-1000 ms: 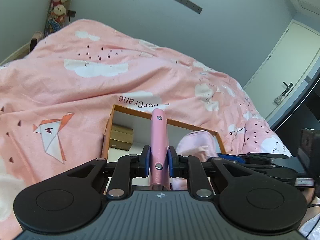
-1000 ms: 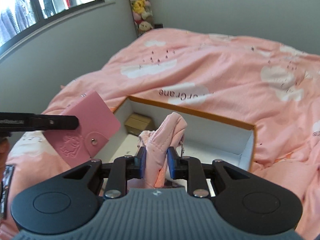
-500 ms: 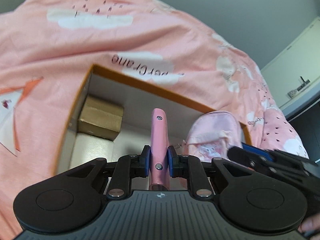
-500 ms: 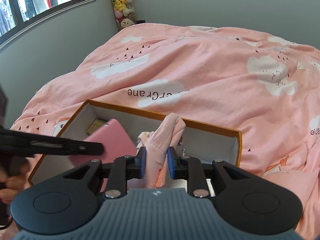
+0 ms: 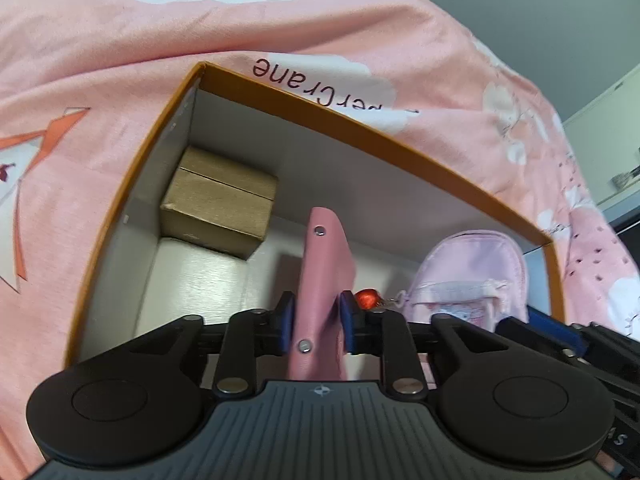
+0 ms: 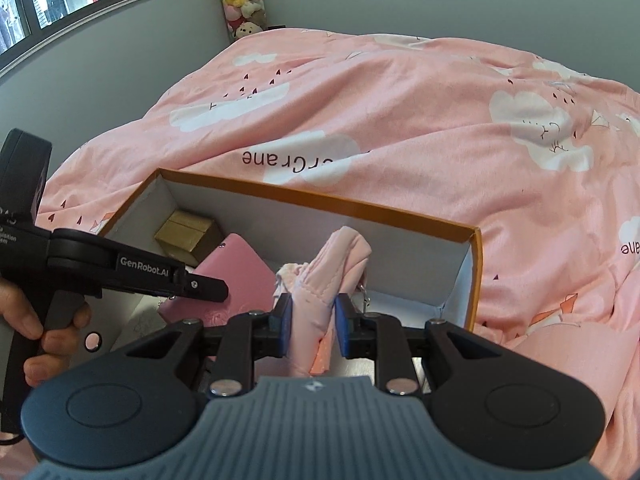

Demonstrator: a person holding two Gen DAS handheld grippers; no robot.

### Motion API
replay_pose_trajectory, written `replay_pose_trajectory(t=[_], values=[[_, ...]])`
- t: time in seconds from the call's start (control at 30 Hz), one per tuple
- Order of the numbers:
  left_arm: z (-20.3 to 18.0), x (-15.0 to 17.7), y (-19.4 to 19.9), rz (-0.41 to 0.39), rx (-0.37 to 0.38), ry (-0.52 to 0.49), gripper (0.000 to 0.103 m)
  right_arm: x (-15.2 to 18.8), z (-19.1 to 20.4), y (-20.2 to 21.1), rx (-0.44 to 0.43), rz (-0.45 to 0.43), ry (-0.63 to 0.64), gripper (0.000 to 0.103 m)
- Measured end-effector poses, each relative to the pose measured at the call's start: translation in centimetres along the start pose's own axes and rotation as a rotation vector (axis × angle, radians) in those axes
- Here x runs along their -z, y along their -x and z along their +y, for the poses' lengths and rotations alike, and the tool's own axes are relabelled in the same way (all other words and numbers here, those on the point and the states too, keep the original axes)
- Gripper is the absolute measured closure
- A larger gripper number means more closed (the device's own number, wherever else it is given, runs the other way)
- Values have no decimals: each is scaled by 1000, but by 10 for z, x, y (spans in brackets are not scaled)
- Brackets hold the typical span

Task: Organize objects
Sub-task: 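Carry both items over the orange box while left tool releases the pink wallet inside, then lower the pink pouch into the orange box and open right tool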

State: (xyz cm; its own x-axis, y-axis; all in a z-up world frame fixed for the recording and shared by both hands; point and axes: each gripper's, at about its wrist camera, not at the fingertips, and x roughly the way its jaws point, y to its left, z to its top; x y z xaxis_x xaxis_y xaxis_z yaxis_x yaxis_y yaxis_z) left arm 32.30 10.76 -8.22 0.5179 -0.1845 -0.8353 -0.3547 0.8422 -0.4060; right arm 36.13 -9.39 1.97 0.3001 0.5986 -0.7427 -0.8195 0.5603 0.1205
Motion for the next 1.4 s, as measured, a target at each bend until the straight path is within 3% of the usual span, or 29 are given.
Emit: replay_pose_trajectory(t=[0.07, 0.17, 0.33, 0.6, 0.77, 1.27, 1.4], values=[[-4, 0, 4, -5, -31, -35, 60, 1, 0, 2, -2, -5, 0, 79], [-6, 2, 13, -36, -56, -87, 59, 0, 1, 6, -6, -20, -1, 79], [-7, 4, 38, -113, -27, -136, 59, -3, 6, 12, -30, -47, 1, 79], [-5, 0, 79, -251, 1, -151, 59, -18, 18, 12, -138, -107, -31, 79], [2, -7, 88, -283, -10, -143, 59, -26, 27, 3, -234, -135, -67, 79], [17, 4, 71, -222, -13, -166, 59, -15, 23, -58, -293, 64, -107, 79], [20, 4, 71, -224, -16, -163, 59, -15, 22, -66, -254, 145, -105, 77]])
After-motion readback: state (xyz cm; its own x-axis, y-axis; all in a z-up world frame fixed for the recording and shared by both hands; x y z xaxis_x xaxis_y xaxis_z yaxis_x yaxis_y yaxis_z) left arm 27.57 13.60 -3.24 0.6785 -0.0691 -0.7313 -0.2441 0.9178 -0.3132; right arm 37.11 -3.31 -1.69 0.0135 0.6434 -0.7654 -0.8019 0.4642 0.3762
